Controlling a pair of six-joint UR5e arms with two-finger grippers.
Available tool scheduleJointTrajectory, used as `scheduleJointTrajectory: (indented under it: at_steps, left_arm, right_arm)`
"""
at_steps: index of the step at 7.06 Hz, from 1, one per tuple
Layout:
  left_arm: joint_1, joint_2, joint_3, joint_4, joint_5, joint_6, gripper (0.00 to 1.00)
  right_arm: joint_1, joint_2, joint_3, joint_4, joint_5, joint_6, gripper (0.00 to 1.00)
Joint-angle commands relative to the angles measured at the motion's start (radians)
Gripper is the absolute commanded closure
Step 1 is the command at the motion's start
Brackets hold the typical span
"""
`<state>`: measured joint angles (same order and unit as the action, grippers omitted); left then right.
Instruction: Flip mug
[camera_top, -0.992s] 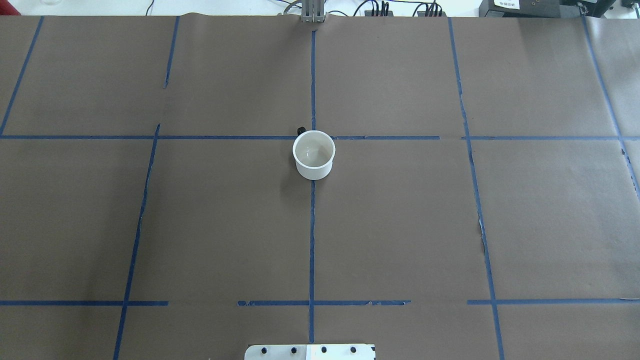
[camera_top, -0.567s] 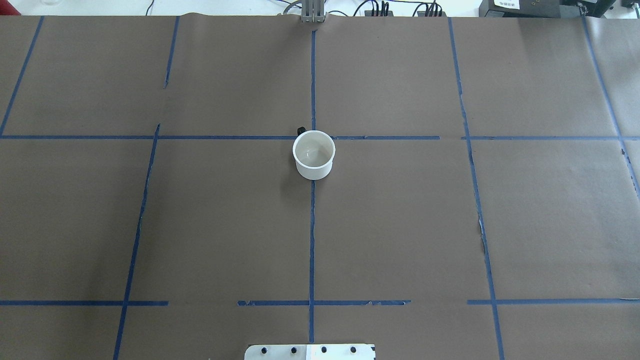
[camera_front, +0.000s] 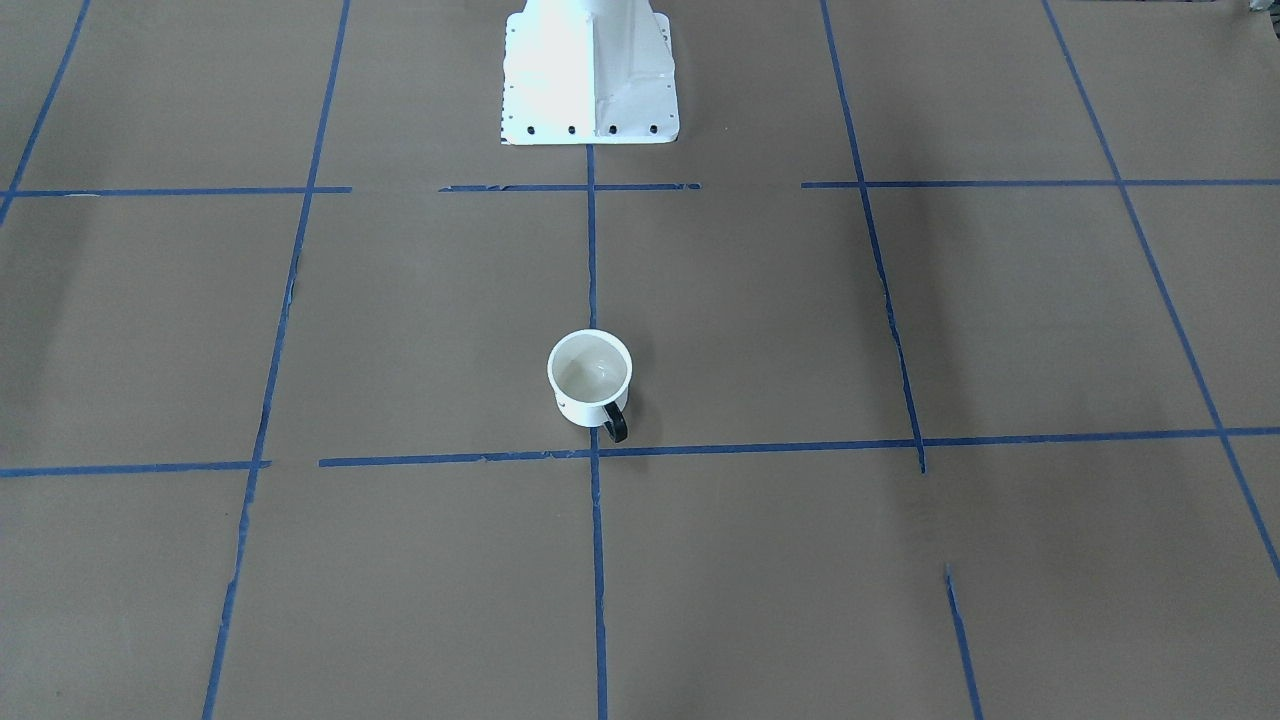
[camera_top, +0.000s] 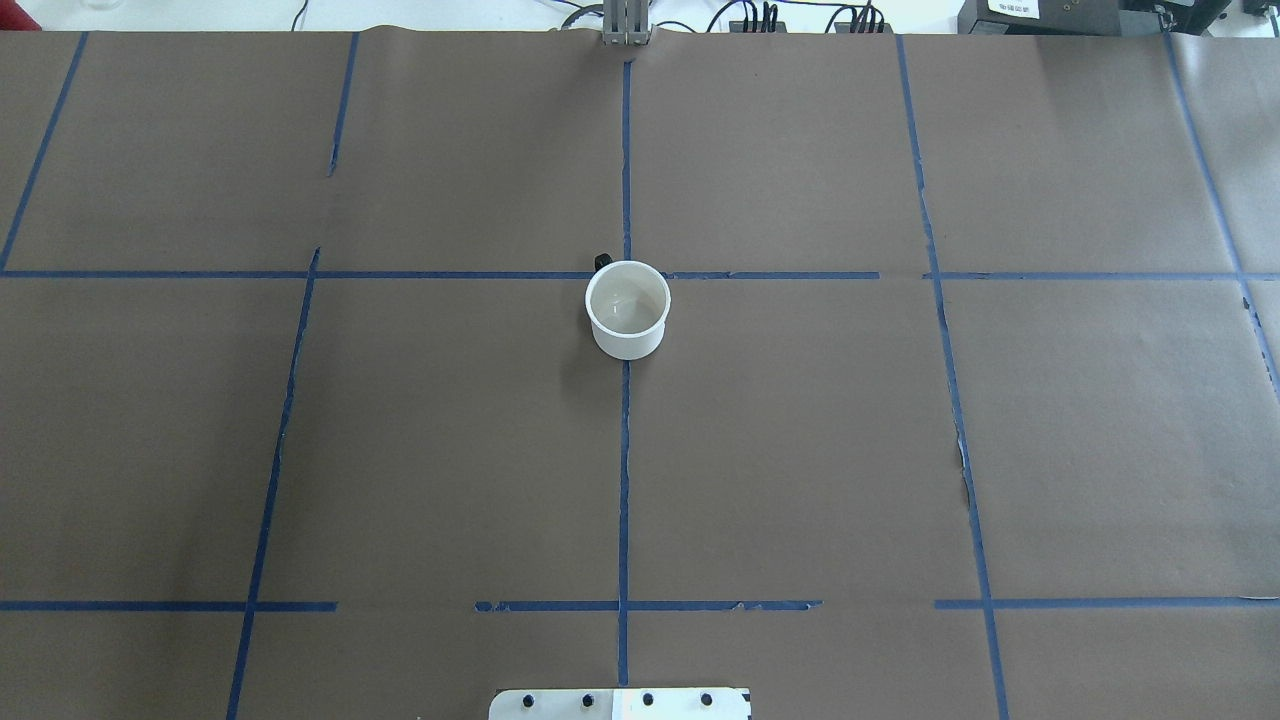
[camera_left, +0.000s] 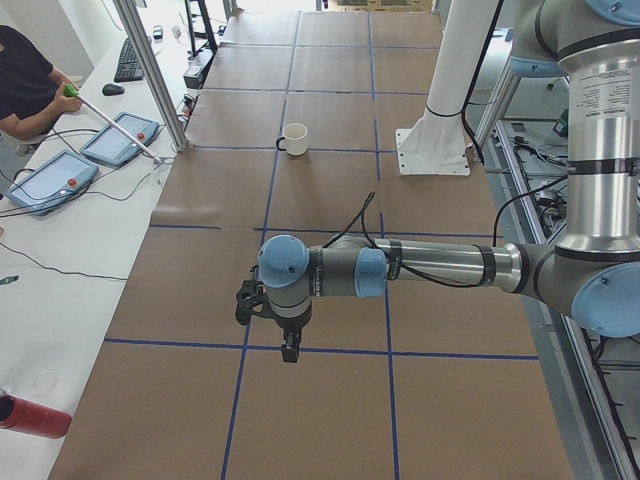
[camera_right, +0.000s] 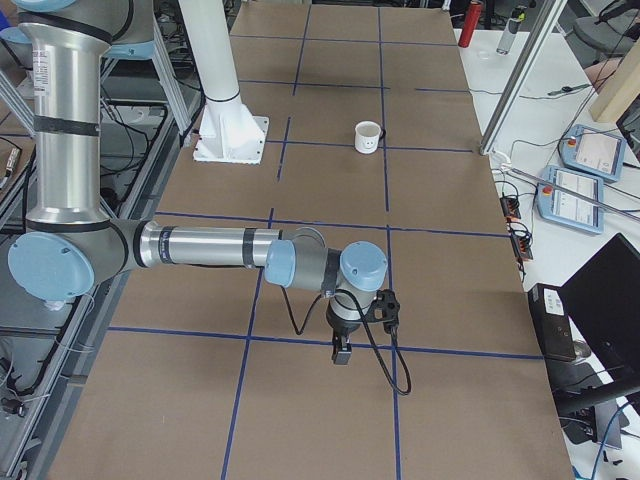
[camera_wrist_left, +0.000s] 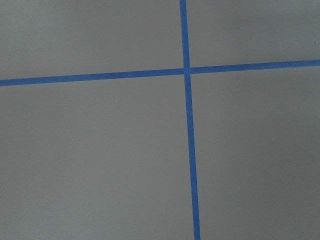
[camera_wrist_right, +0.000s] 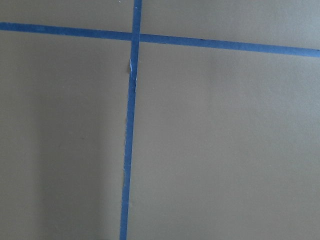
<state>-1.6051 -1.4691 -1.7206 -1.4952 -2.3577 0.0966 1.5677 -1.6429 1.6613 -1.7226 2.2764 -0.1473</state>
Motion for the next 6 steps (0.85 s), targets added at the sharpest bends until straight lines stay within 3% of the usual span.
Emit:
scheduleJointTrajectory:
  at_steps: [1,6]
  left_arm:
    - [-0.002,-0.011,-0.005,0.041,0.001,0.002,0.00]
    - [-0.050,-0.011,-0.001,0.092,-0.002,0.101,0.00]
  right_arm:
    - [0.000,0.000,0.000,0.000,0.000,0.000,0.00]
    - [0.000,0.000,0.000,0.000,0.000,0.000,0.00]
